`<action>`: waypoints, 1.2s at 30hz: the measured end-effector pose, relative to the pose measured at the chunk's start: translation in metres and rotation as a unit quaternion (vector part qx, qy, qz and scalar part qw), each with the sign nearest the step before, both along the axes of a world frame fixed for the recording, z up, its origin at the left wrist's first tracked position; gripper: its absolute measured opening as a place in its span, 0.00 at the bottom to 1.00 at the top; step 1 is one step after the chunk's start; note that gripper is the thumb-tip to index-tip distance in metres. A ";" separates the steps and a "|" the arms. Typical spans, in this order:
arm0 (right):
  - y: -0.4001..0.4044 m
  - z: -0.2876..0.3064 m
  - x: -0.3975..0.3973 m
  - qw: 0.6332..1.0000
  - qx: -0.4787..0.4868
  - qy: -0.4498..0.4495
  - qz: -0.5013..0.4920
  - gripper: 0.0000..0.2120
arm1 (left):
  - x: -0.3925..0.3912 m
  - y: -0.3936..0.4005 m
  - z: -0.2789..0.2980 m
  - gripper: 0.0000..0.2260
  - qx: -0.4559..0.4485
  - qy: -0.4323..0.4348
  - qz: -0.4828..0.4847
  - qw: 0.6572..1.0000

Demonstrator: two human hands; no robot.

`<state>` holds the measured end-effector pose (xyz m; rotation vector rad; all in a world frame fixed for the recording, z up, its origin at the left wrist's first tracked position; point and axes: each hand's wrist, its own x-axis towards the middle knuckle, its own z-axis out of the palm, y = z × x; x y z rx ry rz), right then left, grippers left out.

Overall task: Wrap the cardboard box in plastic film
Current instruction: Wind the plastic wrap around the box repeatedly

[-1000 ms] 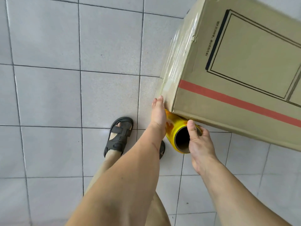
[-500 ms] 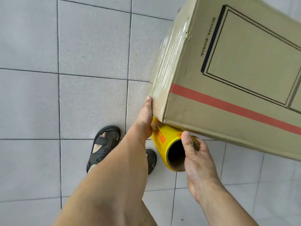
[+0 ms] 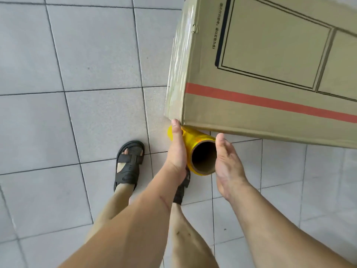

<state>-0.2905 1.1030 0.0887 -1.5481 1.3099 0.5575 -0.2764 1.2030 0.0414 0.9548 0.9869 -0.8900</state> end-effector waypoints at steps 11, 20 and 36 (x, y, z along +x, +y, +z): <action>-0.024 -0.001 -0.014 0.999 0.038 -0.011 -0.031 0.24 | 0.029 -0.014 0.005 0.65 0.034 0.016 -0.290 0.956; -0.071 -0.004 -0.019 0.990 0.143 -0.005 -0.020 0.31 | 0.007 -0.050 -0.001 0.71 0.104 -0.005 -0.217 0.971; -0.118 -0.009 -0.018 0.990 0.141 0.020 -0.023 0.35 | 0.012 -0.096 0.021 0.54 0.050 0.035 -0.252 0.966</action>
